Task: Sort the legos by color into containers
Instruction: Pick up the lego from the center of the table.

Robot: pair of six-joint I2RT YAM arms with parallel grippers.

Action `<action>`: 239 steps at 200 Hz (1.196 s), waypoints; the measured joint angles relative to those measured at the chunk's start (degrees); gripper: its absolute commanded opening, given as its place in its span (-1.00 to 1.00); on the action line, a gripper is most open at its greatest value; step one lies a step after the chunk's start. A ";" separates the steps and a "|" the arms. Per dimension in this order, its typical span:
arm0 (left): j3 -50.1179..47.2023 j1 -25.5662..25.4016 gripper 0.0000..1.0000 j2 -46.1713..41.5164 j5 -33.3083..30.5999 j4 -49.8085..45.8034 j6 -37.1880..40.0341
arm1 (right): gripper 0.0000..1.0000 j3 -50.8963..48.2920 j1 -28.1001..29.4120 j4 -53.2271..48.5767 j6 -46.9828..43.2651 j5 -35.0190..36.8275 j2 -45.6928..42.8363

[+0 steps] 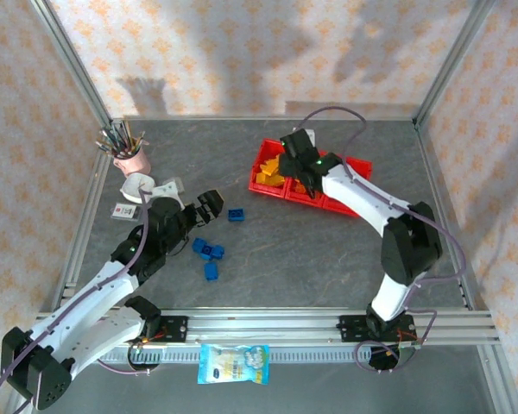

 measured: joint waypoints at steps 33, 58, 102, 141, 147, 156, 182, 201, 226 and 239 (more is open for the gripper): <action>-0.02 0.02 0.98 -2.49 -1.73 -1.79 0.00 | 0.36 -5.11 4.76 2.67 0.63 -2.40 -3.10; -0.35 0.02 0.99 -4.09 -3.19 -3.74 -0.04 | 0.40 -6.84 8.81 4.07 0.81 -3.19 -2.73; -1.44 0.02 0.98 -7.19 -6.03 -7.69 -0.57 | 0.47 -6.36 14.32 7.13 1.88 -5.09 2.93; -1.77 0.39 0.98 -9.46 -8.26 -10.56 -1.55 | 0.55 -0.46 16.76 7.23 1.01 -5.79 12.02; -1.79 0.37 0.99 -9.70 -8.59 -10.91 -1.57 | 0.55 0.57 16.92 7.23 0.92 -5.79 13.20; -1.88 0.37 0.98 -10.08 -9.01 -11.26 -1.60 | 0.58 2.45 17.05 6.71 0.94 -5.68 14.95; -2.21 0.37 0.98 -10.67 -9.73 -11.85 -1.73 | 0.64 5.86 17.27 6.14 2.36 -5.05 18.45; -2.62 0.37 0.98 -10.91 -10.29 -11.93 -1.77 | 0.63 7.69 17.40 5.66 3.80 -4.15 20.79; -2.84 0.37 0.98 -11.02 -10.51 -12.15 -1.77 | 0.58 9.51 17.55 4.61 5.11 -3.89 23.67; -2.84 0.39 0.98 -11.04 -10.62 -12.46 -1.75 | 0.55 10.21 17.59 4.00 5.35 -3.91 25.00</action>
